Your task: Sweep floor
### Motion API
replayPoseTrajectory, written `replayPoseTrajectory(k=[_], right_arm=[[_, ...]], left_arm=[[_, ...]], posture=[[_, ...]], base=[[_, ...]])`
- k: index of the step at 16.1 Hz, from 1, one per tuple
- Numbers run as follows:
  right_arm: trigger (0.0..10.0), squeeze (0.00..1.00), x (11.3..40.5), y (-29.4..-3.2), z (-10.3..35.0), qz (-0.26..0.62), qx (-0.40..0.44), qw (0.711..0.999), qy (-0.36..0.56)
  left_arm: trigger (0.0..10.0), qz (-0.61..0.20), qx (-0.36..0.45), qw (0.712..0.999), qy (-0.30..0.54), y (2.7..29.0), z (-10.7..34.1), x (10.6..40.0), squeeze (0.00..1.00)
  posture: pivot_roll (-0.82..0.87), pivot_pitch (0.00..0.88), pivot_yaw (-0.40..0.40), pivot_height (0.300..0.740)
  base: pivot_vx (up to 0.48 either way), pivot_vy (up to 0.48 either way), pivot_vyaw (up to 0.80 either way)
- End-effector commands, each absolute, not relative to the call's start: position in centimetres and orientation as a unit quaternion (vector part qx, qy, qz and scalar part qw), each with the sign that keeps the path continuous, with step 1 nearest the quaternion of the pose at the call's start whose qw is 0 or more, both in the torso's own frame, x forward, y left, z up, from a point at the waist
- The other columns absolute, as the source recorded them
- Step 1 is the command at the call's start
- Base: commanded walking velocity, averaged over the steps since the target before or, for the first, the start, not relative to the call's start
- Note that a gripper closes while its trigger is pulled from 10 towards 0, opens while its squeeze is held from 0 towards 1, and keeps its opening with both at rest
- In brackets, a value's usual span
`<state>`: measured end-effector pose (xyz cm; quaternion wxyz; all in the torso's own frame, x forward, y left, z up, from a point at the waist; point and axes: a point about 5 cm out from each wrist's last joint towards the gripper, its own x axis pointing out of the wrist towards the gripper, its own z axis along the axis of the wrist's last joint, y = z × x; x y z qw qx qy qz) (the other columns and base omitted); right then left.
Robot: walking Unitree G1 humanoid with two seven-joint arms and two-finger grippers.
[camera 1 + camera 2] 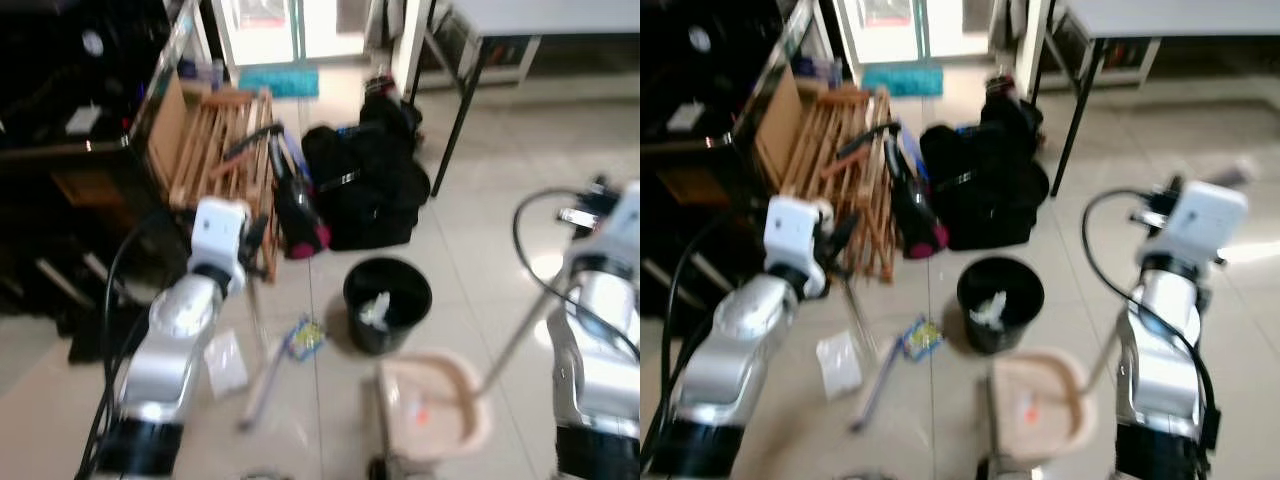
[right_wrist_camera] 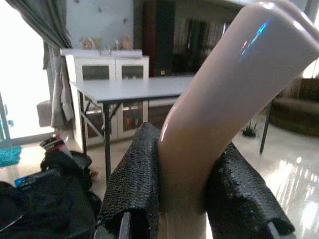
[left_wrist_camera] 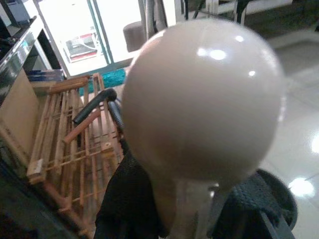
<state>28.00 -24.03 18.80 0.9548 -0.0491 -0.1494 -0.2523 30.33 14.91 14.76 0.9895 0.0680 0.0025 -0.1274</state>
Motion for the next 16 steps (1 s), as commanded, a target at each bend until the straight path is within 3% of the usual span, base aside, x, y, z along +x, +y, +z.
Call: replayPoseTrajectory(k=[1,16], right_arm=[[10.0,0.00,28.0,-23.7,19.4,-0.248,-0.041,0.950,-0.185],[10.0,0.00,28.7,-23.1,17.9,-0.227,-0.033,0.953,-0.196]], left_arm=[[10.0,-0.115,0.084,0.990,-0.014,15.4,15.2,30.5,0.00],[10.0,-0.128,0.094,0.987,-0.038,14.4,15.0,31.6,0.00]], posture=[[-0.03,0.116,0.036,0.740],[-0.04,0.112,0.024,0.740]], base=[[0.000,0.000,0.00],[0.000,0.000,0.00]])
